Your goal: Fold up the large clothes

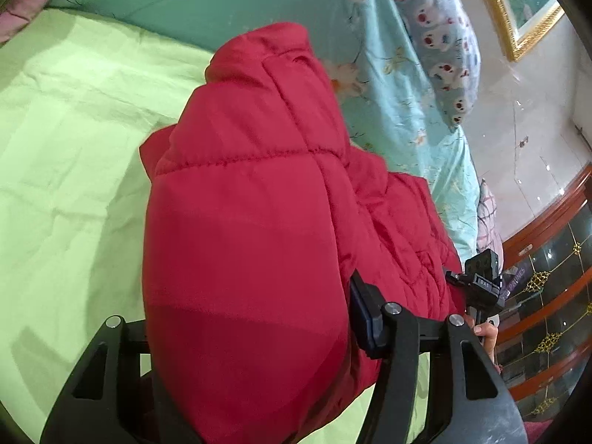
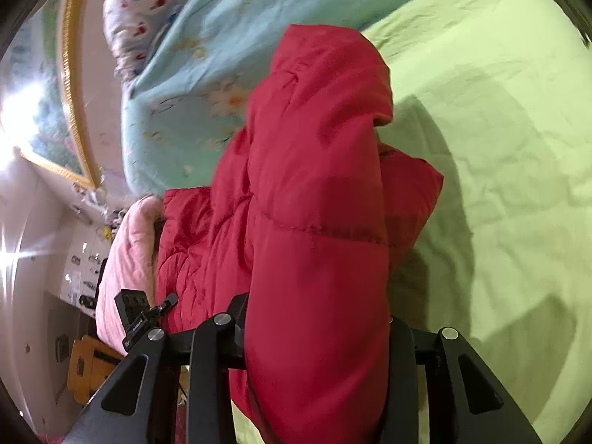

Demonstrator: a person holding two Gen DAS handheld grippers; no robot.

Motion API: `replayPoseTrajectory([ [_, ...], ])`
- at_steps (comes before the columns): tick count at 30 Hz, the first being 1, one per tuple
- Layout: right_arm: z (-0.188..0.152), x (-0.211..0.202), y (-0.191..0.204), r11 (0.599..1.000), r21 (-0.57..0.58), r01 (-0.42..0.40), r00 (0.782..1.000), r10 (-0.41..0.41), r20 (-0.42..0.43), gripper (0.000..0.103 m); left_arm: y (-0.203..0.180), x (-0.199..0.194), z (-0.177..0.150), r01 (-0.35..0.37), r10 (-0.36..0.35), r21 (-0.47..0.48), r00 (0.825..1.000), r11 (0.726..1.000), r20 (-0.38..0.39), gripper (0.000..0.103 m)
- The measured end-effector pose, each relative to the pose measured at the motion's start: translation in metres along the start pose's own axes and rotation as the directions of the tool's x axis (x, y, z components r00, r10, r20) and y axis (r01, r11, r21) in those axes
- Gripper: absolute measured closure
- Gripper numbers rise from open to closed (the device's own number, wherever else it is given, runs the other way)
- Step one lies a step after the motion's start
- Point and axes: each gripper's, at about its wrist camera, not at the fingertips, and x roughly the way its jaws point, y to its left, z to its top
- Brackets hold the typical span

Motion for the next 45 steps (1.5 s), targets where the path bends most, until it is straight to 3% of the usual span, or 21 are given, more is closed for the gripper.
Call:
replayPoseTrajectory([
  [14,-0.085,-0.024,0.021,1.0,-0.017,-0.024,0.999,0.023,-0.045,0.066,-0.01,-0.071,-0.086,-0.031,0.031,-0.023,0.999,0.999,0.027,0.046],
  [23,-0.132,-0.041,0.014,0.999,0.031,-0.032,0.999,0.034,-0.042,0.066,-0.007,-0.086,-0.117,-0.03,0.03,-0.021,1.0,0.999,0.008,0.046],
  [30,-0.143,-0.039,0.011,0.998,0.058,-0.024,0.999,0.026,-0.031,0.065,0.017,-0.077,-0.129,-0.039,0.036,-0.09,0.999,0.995,-0.033,0.046],
  [39,-0.154,-0.038,0.01,0.997,0.079,-0.015,1.0,0.017,-0.024,0.064,0.013,-0.078,-0.131,-0.051,0.048,-0.089,0.998,0.995,-0.046,0.044],
  [45,-0.148,-0.029,0.01,0.996,0.071,0.054,0.998,-0.052,-0.031,0.052,0.028,-0.068,-0.127,-0.069,0.06,-0.124,0.995,0.99,-0.073,0.038],
])
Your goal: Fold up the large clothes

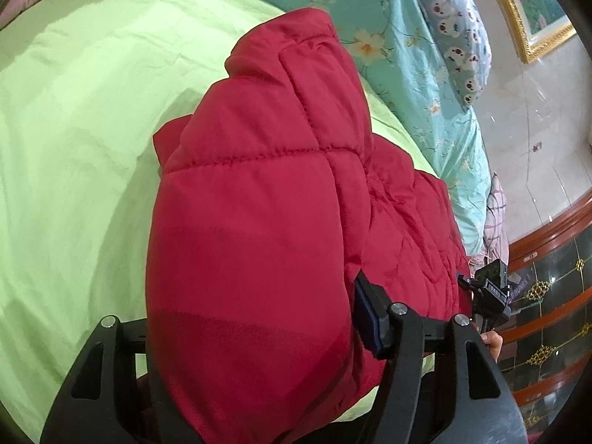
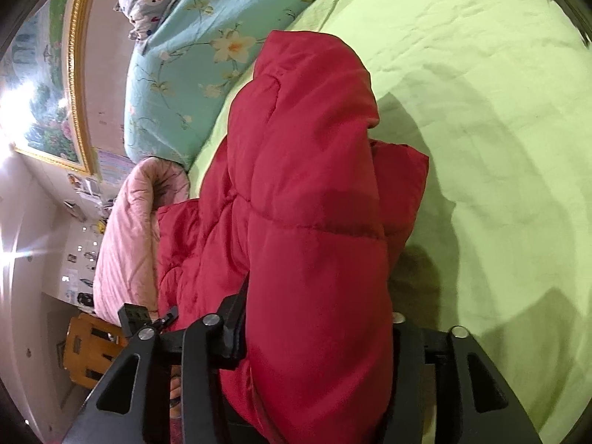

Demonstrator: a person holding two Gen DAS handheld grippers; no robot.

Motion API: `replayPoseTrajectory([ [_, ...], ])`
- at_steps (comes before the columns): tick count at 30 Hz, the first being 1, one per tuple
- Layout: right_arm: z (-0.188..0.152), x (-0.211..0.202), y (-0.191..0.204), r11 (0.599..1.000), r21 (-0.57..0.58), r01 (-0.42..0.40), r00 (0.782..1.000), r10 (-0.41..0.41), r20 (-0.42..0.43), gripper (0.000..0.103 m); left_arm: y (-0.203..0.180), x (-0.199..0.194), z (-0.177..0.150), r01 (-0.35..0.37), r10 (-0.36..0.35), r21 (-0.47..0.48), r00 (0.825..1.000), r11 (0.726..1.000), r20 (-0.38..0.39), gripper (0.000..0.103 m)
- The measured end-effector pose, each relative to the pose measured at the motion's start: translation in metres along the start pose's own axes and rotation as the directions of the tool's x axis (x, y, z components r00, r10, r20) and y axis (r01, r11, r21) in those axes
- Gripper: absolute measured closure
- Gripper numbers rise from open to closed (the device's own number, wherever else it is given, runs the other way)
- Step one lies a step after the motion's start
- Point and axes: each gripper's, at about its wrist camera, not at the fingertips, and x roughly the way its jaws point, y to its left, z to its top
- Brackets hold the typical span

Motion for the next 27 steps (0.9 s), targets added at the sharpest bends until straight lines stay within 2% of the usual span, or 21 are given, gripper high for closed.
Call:
replayPoseTrajectory([
  [2,0.003,0.003,-0.003,1.0,0.004,0.024,1.0,-0.024,-0.004,0.043,0.004,0.002,0.002,-0.002,0.002,-0.01,1.0,1.0,-0.01,0.033],
  [7,0.005,0.006,-0.01,0.999,0.033,0.027,1.0,-0.026,-0.015,0.034,0.011,0.001,0.003,-0.023,0.022,-0.035,0.999,0.999,-0.033,0.02],
  [13,0.002,-0.001,-0.012,0.998,0.048,0.036,0.999,-0.036,-0.006,0.03,0.015,-0.011,0.0,-0.038,0.035,-0.054,0.998,0.998,-0.048,0.02],
  [18,-0.001,-0.013,-0.012,0.997,0.047,0.059,0.998,-0.06,0.013,0.029,0.01,-0.024,-0.007,-0.122,0.122,-0.042,0.992,0.992,-0.007,0.02],
  [24,-0.004,-0.041,-0.016,0.992,0.072,0.102,0.99,-0.108,0.087,0.029,0.006,-0.035,-0.009,-0.21,0.211,-0.032,0.977,0.977,0.029,0.02],
  [27,-0.008,-0.055,-0.011,0.992,0.062,0.109,0.985,-0.116,0.128,0.029,0.01,-0.052,-0.009,-0.3,0.303,-0.043,0.949,0.953,0.086,0.02],
])
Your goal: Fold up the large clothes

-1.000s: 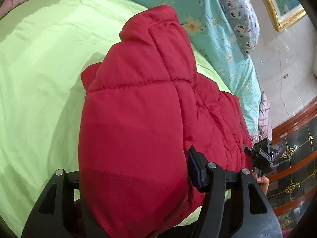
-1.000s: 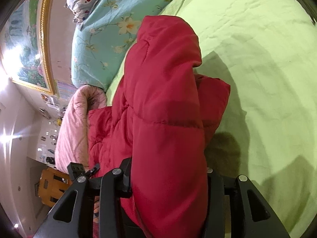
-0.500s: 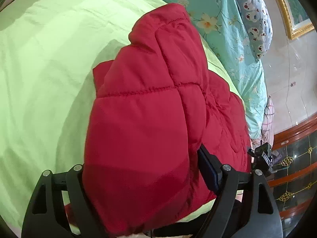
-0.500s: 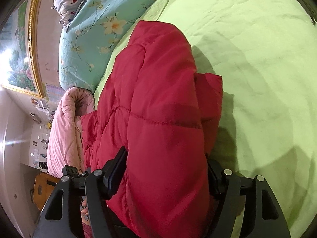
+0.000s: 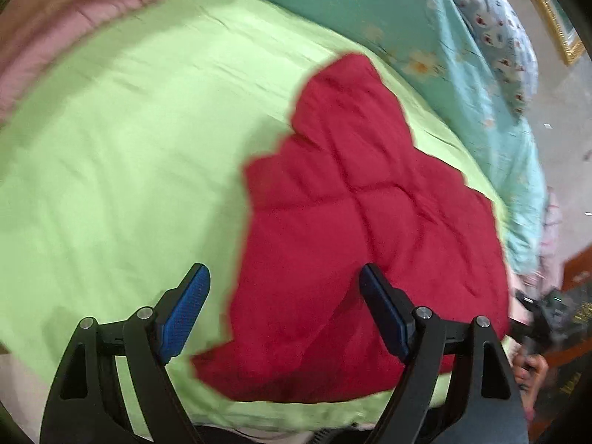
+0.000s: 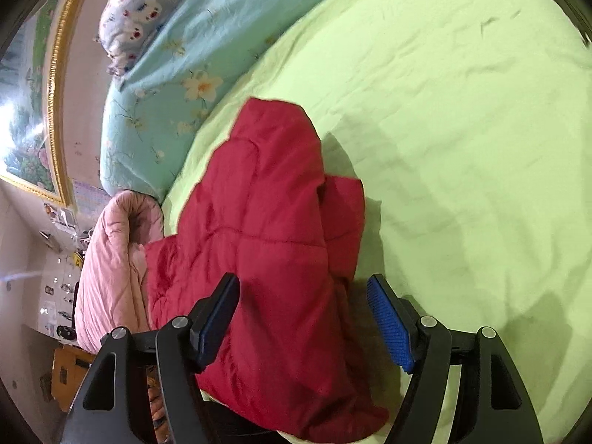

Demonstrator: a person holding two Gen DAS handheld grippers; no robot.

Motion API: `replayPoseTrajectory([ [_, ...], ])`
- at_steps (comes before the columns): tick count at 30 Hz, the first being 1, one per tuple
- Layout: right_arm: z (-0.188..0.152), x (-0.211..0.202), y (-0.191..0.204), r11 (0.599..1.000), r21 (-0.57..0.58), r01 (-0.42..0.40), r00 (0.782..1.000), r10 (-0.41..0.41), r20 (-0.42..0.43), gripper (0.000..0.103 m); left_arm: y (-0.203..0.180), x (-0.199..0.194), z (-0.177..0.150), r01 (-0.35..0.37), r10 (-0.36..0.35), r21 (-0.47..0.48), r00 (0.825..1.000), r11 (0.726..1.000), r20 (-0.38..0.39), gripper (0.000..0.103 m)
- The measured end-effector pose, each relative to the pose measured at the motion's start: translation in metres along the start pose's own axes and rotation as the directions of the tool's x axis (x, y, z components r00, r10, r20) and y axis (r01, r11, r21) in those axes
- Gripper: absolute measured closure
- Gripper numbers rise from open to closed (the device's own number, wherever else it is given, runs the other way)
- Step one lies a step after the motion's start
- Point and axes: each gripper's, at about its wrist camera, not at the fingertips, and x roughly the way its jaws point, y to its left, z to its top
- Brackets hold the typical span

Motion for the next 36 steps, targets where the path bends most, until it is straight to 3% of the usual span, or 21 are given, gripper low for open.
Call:
replayPoseTrajectory([
  [6,-0.016,-0.02,0.034,0.991,-0.129,0.043,0.997,-0.035,0.067,0.029,0.001,-0.034,0.0,0.03,-0.032,0.021,0.997,0.999,0.076,0.02],
  [10,-0.032,-0.031,0.068,0.965,-0.245,0.09,0.989,-0.057,0.137,0.029,-0.031,-0.047,-0.011,0.059,-0.069,0.101,0.993,0.993,0.096,0.02],
  [15,-0.06,-0.027,0.104,0.908,-0.379,0.181,0.974,-0.113,0.196,0.029,-0.084,-0.05,-0.036,0.043,-0.07,0.221,0.991,0.974,0.117,0.02],
  [21,-0.093,-0.015,0.132,0.857,-0.446,0.258,0.956,-0.159,0.248,0.029,-0.119,-0.051,-0.064,0.051,-0.086,0.316,0.991,0.947,0.099,0.02],
  [27,-0.117,-0.008,0.152,0.815,-0.491,0.307,0.937,-0.169,0.306,0.029,-0.133,-0.04,-0.084,0.005,-0.047,0.364,0.993,0.931,0.106,0.02],
  [32,-0.123,0.014,0.154,0.795,-0.521,0.312,0.943,-0.191,0.273,0.029,-0.132,-0.024,-0.088,-0.011,-0.027,0.364,0.995,0.931,0.099,0.02],
  [36,-0.126,0.043,0.151,0.767,-0.549,0.333,0.94,-0.225,0.255,0.029,-0.13,0.0,-0.081,-0.065,0.03,0.369,0.995,0.927,0.099,0.02],
])
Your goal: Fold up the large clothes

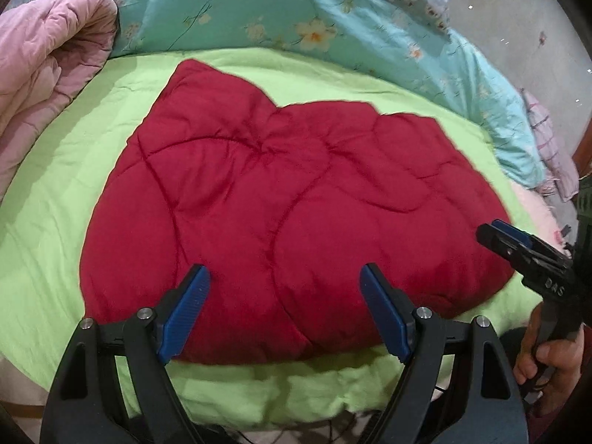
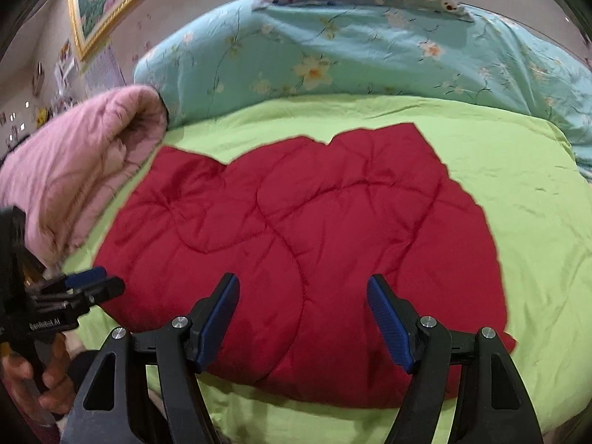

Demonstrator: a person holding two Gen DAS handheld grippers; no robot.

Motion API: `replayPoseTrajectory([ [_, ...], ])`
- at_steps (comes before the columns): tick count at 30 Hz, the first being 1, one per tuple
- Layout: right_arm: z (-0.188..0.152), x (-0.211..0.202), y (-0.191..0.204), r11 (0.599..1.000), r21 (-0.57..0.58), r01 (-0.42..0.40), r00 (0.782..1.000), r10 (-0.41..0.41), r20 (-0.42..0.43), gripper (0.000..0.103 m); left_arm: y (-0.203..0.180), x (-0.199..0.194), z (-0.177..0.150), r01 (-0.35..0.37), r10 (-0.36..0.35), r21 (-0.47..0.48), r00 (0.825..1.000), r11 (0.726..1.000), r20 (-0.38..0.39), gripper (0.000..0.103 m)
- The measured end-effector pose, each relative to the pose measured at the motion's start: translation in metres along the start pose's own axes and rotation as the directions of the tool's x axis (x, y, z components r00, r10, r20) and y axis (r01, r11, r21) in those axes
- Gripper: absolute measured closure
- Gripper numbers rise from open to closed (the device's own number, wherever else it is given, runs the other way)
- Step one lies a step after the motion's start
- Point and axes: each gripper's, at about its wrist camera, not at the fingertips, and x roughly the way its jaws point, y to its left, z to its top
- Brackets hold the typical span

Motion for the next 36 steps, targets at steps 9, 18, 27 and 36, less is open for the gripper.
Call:
replayPoseTrajectory([
  [9,0.008,0.063,-0.007,1.0,-0.007,0.025,0.996,-0.026,-0.087,0.023,0.009,0.045,0.02,-0.047,0.047,-0.007,0.997,0.999,-0.055,0.017],
  [18,0.038,0.104,-0.03,0.997,0.063,0.051,0.988,-0.042,-0.148,0.023,0.014,0.085,0.048,-0.102,0.1,-0.009,0.991,0.995,-0.087,0.012],
  [27,0.054,0.13,-0.041,0.994,0.096,0.053,0.984,-0.036,-0.177,0.023,0.012,0.102,0.057,-0.132,0.131,-0.005,0.986,0.991,-0.098,0.01],
  [36,0.064,0.113,-0.035,0.996,0.083,0.028,0.991,-0.016,-0.134,0.025,0.012,0.104,0.057,-0.135,0.136,0.012,0.986,0.991,-0.098,0.009],
])
